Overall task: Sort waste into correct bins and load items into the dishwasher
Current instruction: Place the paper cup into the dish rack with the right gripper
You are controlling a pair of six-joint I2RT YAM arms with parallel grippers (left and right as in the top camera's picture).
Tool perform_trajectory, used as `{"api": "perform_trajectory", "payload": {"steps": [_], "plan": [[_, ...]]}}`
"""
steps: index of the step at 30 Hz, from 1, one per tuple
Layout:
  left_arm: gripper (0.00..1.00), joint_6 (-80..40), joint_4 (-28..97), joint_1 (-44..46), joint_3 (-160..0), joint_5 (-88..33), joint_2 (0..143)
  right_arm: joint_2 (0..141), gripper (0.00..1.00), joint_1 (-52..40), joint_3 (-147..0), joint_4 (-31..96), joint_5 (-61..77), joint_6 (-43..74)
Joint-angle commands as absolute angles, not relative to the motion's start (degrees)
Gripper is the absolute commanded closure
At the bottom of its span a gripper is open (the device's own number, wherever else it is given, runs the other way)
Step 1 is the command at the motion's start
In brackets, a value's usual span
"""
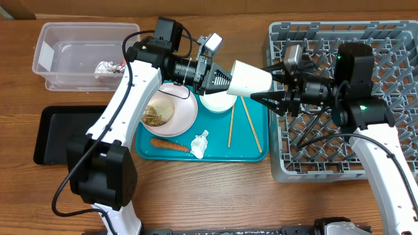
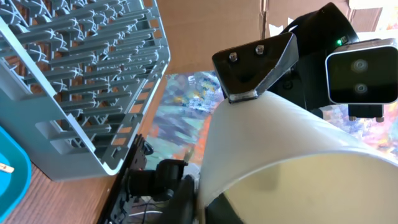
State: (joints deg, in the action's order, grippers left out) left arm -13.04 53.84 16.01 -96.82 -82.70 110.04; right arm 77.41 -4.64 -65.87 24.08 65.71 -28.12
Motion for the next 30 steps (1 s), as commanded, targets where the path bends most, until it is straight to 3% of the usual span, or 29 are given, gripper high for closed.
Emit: {"api": "perform_trajectory", "payload": {"steps": [1,4,9,11,18,24,30], "plan": [[0.67,-12.25,53.21,16.10,-97.60,-83.37,108.64,77.45,0.41,-4.75,-67.20,24.58,65.47,-28.12],[0.49,-12.36,53.06,16.10,-97.60,-81.06,108.64,77.45,0.46,-4.73,-67.20,26.35,65.41,-28.10],[0.37,-12.47,55.13,16.05,-97.60,-63.88,108.64,77.43,0.52,-4.73,-67.20,28.93,55.75,-19.79],[0.36,-12.49,56.88,15.59,-97.60,-52.82,108.64,77.43,0.54,-4.73,-67.20,30.41,45.15,-14.74],[0.34,-14.39,63.13,12.03,-97.67,-32.97,107.94,76.18,0.59,-3.97,-68.71,38.44,17.19,-1.28],[0.34,-14.44,67.51,9.98,-97.67,-16.69,104.64,76.07,0.63,2.72,-77.60,52.45,10.96,3.55],[0.33,-15.66,68.36,9.76,-97.67,-6.50,100.25,76.09,0.64,15.07,-84.49,61.47,8.38,6.11]]}}
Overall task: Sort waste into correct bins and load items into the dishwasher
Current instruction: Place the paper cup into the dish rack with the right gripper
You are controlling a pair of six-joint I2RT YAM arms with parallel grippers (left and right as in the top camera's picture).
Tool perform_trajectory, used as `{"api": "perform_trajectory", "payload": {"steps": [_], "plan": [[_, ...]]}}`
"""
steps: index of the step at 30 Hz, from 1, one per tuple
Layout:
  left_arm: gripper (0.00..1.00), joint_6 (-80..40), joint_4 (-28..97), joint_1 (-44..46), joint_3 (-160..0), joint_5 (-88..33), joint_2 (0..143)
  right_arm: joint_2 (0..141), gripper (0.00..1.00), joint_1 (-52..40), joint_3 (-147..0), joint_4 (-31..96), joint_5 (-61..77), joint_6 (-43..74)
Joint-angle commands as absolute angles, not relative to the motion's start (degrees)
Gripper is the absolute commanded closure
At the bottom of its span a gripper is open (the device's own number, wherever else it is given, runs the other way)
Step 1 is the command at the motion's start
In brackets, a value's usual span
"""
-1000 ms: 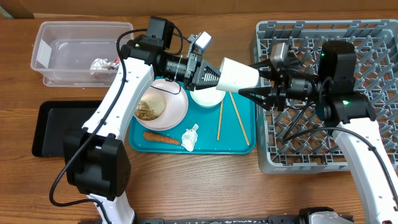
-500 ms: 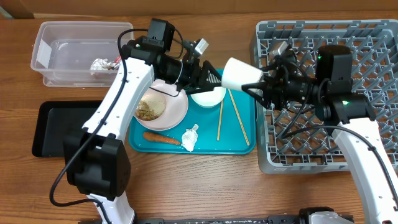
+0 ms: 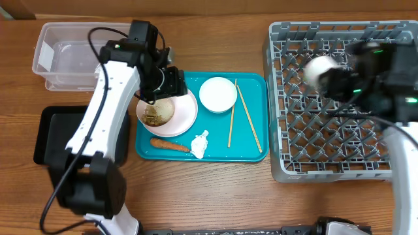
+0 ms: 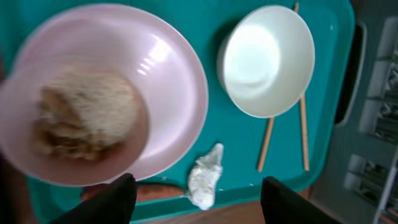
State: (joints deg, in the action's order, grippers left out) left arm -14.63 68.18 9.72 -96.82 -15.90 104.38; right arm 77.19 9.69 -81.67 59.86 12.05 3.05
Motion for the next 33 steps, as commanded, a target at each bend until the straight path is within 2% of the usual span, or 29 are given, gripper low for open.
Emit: {"api": "perform_trajectory", "payload": {"steps": [1,6,12,23,25,27,29,33], "plan": [[0.33,-15.66,68.27,9.76,-97.67,-6.35,99.77,76.09,0.64,17.19,-84.49,61.95,8.32,6.11],[0.33,-15.64,68.64,9.78,-97.67,-6.39,99.22,78.43,0.64,28.25,-84.44,65.69,1.54,9.65],[0.32,-15.62,68.77,9.78,-97.67,-6.42,99.22,83.64,0.64,37.56,-84.44,69.38,0.69,10.55],[0.31,-15.64,68.79,9.78,-97.67,-6.44,99.22,91.81,0.63,40.53,-82.89,71.83,0.71,10.57],[0.30,-15.64,68.82,9.78,-97.67,-6.46,99.22,92.07,0.49,40.53,-82.65,71.92,0.91,10.55],[0.27,-15.64,68.82,9.78,-97.67,-7.01,99.22,92.07,0.25,40.53,-82.61,71.81,2.28,10.52],[0.26,-15.66,68.82,9.78,-97.67,-7.09,99.22,92.07,0.19,40.53,-82.61,71.68,2.85,10.52],[0.25,-15.64,68.82,9.78,-97.67,-7.07,99.22,92.07,0.15,40.53,-82.61,71.48,3.79,10.52]]}}
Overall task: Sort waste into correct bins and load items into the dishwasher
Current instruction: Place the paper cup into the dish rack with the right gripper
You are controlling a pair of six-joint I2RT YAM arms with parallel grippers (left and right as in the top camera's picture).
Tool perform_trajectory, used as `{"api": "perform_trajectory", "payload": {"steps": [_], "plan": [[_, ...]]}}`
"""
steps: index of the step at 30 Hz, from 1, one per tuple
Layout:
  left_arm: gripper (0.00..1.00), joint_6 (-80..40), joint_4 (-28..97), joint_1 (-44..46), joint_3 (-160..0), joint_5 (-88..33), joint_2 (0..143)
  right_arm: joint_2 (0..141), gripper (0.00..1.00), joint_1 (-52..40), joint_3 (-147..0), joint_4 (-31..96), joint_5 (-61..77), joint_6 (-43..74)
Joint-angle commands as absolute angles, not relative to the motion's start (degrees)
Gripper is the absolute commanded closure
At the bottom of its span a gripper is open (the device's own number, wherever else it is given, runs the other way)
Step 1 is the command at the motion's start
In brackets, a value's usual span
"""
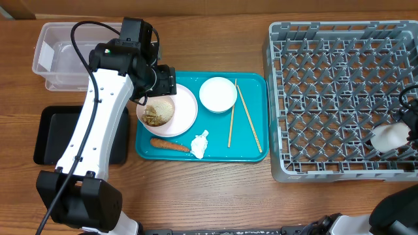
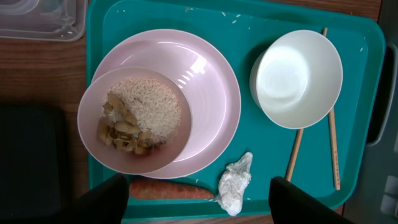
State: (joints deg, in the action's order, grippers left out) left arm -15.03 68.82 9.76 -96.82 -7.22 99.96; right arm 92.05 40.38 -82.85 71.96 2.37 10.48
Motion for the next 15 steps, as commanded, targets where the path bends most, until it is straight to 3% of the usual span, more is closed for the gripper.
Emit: {"api": "perform_trajectory", "payload": {"steps": [1,9,15], "plan": [[0.25,-15.64,68.82,9.78,-97.67,-7.07,99.22,92.07,0.14,40.53,-82.61,71.31,4.45,10.52],[0.25,-15.64,68.75,9.78,-97.67,-7.09,99.22,91.90,0.15,39.86,-82.67,70.13,21.15,6.94],[0.22,-15.66,68.27,9.89,-97.67,-7.09,99.22,90.11,0.16,33.10,-83.33,69.14,30.24,0.78]]}}
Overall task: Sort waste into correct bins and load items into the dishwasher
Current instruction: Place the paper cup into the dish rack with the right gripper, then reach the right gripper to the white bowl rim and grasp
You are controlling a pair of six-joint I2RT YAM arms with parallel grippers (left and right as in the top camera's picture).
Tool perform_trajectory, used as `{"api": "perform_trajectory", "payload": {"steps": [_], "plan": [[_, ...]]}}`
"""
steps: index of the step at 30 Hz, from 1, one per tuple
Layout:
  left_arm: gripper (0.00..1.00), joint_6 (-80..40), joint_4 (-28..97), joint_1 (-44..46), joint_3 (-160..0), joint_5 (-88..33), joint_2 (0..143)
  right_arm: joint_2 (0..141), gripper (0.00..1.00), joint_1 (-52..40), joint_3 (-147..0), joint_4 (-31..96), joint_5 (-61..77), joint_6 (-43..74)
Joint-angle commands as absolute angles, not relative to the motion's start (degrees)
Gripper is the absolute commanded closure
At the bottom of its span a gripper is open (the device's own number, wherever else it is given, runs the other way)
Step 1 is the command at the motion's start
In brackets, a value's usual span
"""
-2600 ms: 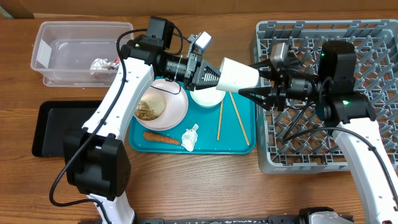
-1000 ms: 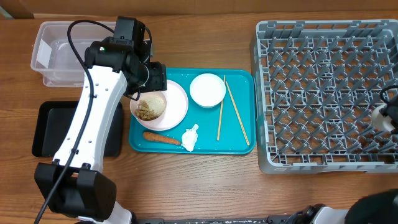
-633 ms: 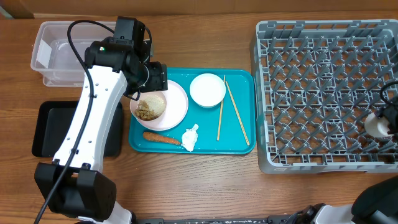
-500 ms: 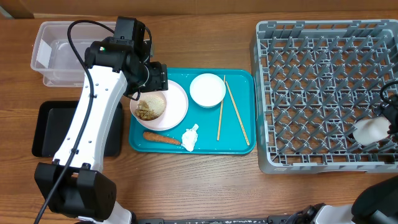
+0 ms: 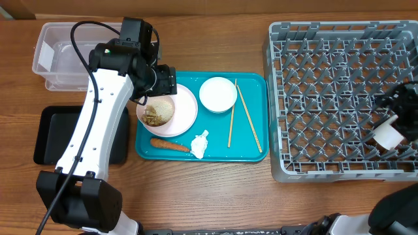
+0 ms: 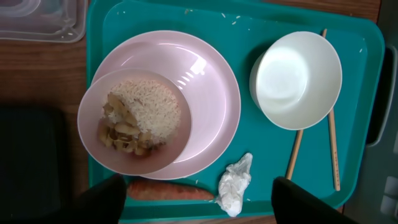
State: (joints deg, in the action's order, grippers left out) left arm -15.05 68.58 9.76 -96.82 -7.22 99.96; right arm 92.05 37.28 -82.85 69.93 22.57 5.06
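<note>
My left gripper [image 5: 163, 81] hangs open above the teal tray [image 5: 215, 134]; in its wrist view the left gripper [image 6: 202, 208] spans the carrot [image 6: 171, 191] and the crumpled napkin [image 6: 233, 185]. A pink plate [image 6: 208, 87] carries a pink bowl of rice [image 6: 134, 121]. Beside it stand a white bowl [image 6: 295, 78] and two chopsticks [image 6: 333, 149]. At the right edge, my right gripper [image 5: 395, 121] is shut on a white cup [image 5: 388, 136] over the grey dish rack [image 5: 326, 98].
A clear plastic bin [image 5: 65, 46] stands at the back left, partly behind my left arm. A black bin [image 5: 49, 137] lies left of the tray. The rack fills the right side of the table.
The white cup has tilted slightly in the rack's right side, and the right gripper shows more in view above it. The left gripper and the tray's contents have not moved.
Both grippers met over the tray's far edge with the white cup between them. Then the right gripper carried the cup over the rack while the left stood open over the plate. The cup has since reached the rack's right front part.
</note>
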Motion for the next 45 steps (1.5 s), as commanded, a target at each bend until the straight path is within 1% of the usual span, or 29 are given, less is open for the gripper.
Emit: {"api": "perform_trajectory", "payload": {"steps": [1,5,8,9,12,16,20,24,29,32,33,34,35,39,41,45], "plan": [[0.22,-15.66,68.18,9.89,-97.67,-7.09,99.22,89.58,0.16,31.09,-83.33,68.60,30.15,0.75],[0.22,-15.68,67.90,9.89,-97.67,-7.05,99.24,87.83,0.18,20.38,-83.33,65.14,30.11,-0.30],[0.20,-15.68,67.72,9.87,-97.67,-7.05,99.24,87.66,0.18,11.05,-83.33,61.12,30.04,-0.27],[0.20,-15.66,67.66,9.89,-97.67,-7.03,99.24,87.92,0.18,5.17,-83.33,58.15,28.91,-0.23],[0.22,-15.66,67.64,9.74,-97.67,-6.79,99.24,88.97,0.18,-4.91,-83.31,52.62,22.76,0.23],[0.23,-15.92,67.70,8.91,-97.67,-3.81,99.24,91.70,0.17,-15.07,-83.31,47.99,13.34,1.30],[0.23,-17.54,68.82,5.85,-97.67,-3.86,99.22,96.23,0.17,-21.32,-83.31,44.95,5.17,5.89],[0.22,-18.50,70.26,2.31,-97.67,-4.10,99.22,102.06,0.21,-23.59,-83.31,43.44,2.98,9.89],[0.22,-18.39,71.50,0.54,-97.67,-4.01,99.22,108.81,0.31,-23.62,-83.31,41.60,3.07,15.18],[0.21,-18.41,71.35,0.54,-97.67,-4.03,99.22,111.74,0.39,-23.68,-83.31,40.23,5.08,15.29],[0.21,-18.41,71.33,0.54,-97.67,-4.01,99.24,112.20,0.43,-23.68,-83.31,39.92,5.28,15.29],[0.21,-18.41,71.29,0.56,-97.67,-4.03,99.24,113.10,0.50,-23.68,-83.31,39.62,5.21,15.29],[0.21,-18.41,71.31,0.56,-97.67,-4.03,99.22,113.47,0.54,-23.68,-83.31,39.57,5.21,15.31],[0.21,-18.17,71.40,0.56,-97.67,-4.03,99.24,115.02,0.56,-23.68,-83.26,39.92,5.52,15.38],[0.21,-18.20,71.42,0.56,-97.67,-4.03,99.24,115.44,0.64,-23.68,-83.20,39.97,6.15,15.53],[0.21,-18.20,71.40,0.56,-97.67,-4.03,99.24,115.44,0.71,-23.68,-83.22,39.40,6.57,16.56]]}}
